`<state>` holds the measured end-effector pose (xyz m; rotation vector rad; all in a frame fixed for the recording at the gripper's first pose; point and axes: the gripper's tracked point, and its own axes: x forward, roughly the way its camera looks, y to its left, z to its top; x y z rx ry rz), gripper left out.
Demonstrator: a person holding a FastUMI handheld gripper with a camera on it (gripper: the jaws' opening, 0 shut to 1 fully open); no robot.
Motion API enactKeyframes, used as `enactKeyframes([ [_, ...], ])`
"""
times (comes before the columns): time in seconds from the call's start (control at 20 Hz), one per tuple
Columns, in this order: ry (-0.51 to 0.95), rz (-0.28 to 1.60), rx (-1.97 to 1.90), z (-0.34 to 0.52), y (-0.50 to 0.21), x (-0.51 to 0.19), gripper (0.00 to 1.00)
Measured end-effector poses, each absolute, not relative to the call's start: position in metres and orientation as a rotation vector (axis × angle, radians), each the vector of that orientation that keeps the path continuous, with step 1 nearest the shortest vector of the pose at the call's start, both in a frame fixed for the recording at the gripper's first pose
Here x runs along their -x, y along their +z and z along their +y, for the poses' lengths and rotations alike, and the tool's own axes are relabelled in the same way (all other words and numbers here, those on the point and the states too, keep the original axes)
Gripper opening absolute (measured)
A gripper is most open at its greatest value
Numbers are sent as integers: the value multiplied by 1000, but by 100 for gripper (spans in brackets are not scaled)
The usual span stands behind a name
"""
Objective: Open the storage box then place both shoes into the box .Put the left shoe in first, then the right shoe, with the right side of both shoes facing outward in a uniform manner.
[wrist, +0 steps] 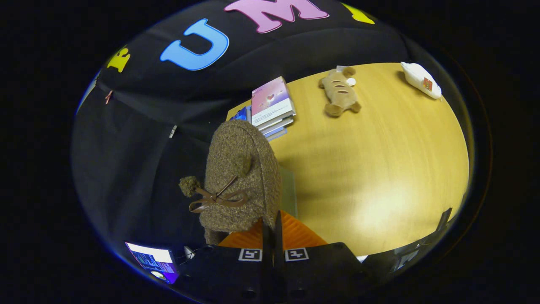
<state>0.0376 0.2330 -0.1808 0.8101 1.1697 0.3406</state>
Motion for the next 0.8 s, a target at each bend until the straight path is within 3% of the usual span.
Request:
enactKeyframes([
  [0.65,311,1276,-710,317,-207,-40,6],
  [0.7,323,1275,-724,320,-203,-40,11],
  [0.8,336,1260,-737,324,-201,-43,45],
])
